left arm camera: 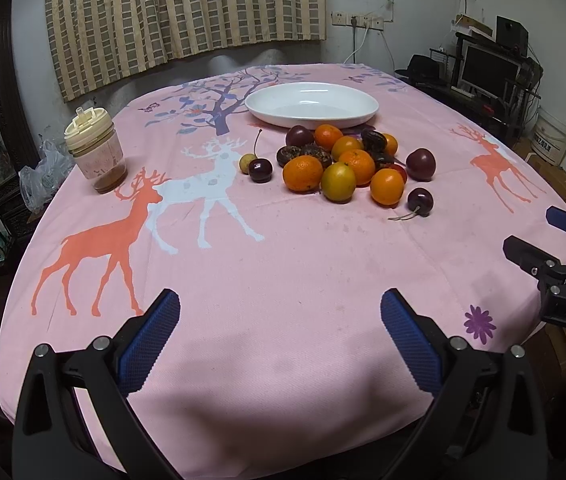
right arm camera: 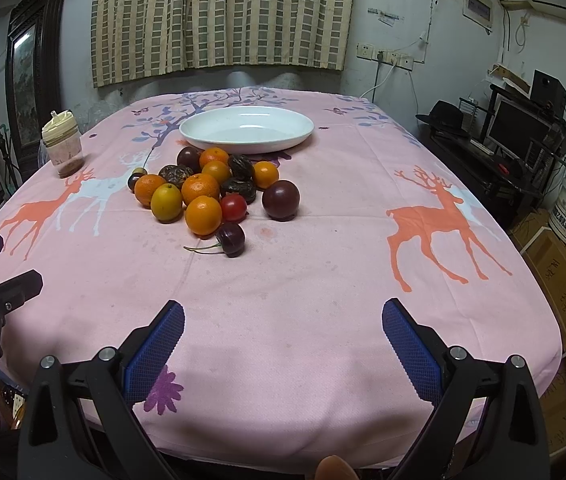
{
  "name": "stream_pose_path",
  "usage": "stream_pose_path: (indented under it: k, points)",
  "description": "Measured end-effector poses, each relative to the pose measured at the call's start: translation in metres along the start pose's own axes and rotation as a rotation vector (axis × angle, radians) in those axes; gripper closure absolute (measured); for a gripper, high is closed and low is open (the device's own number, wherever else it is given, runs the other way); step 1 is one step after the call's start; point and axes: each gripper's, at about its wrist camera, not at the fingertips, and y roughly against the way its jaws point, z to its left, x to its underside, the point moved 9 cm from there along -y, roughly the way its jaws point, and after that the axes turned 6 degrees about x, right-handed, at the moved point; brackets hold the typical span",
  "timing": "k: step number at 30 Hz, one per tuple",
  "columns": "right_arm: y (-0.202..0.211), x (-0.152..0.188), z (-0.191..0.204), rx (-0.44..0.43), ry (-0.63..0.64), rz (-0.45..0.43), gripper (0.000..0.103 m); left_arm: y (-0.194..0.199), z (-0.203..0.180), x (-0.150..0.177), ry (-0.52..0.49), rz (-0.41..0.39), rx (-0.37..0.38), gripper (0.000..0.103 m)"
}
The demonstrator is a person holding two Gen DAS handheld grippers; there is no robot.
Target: Organize fruits
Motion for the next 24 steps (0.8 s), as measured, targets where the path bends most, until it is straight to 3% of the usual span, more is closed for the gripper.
stream_pose_path:
  k: [24]
  points:
    - [0.0006,0.0002,-0.0001,-0.001,-0.002,0.001,0.004,-0.0011,-0.0006,0.0014,-0.003,0.004,0.000,0.005]
